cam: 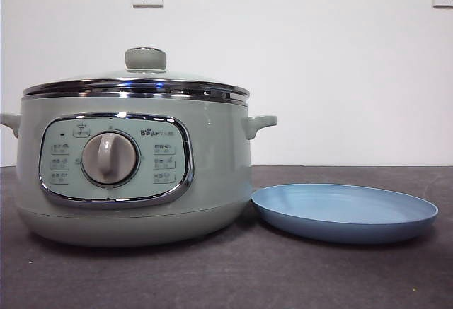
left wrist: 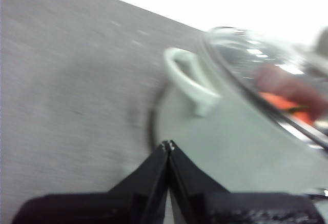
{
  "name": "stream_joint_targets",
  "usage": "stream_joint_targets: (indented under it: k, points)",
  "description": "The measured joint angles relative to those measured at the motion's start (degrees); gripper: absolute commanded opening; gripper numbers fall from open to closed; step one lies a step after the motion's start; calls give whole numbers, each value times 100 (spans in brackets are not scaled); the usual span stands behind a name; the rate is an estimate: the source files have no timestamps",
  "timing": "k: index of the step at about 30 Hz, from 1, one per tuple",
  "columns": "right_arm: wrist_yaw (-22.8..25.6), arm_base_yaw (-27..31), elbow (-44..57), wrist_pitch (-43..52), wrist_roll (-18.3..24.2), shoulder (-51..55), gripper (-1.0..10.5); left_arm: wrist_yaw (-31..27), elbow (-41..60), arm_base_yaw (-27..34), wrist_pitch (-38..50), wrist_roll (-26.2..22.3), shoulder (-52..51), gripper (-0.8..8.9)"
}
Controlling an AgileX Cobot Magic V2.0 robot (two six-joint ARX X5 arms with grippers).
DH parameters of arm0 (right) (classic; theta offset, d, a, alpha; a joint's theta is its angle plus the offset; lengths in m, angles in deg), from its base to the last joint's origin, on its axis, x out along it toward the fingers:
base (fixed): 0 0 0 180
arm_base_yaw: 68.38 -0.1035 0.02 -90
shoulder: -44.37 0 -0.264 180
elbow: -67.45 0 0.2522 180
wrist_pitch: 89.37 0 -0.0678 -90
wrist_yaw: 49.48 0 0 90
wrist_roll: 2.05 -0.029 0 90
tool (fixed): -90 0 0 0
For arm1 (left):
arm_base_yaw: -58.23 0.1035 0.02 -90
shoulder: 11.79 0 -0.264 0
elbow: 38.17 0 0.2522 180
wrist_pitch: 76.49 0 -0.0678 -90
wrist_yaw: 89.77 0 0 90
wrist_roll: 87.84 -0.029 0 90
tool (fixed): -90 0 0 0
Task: Take the pumpkin out from the steamer,put the pumpkin in the blue plate,close the lid
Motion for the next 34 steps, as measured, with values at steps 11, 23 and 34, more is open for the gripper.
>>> stream_joint_targets:
  k: [11, 23, 34]
  points:
    - [-173, 0, 0, 4, -872, 0, -17, 560, 0, 0, 24, 490, 0, -8]
    - [-518, 0, -599, -614, -887, -382, -17, 391, -970, 0, -726, 490, 197, -8]
    - [-605, 0, -1801, -846, -564, -1429, -16, 684, -2142, 0, -778, 195, 1565, -8]
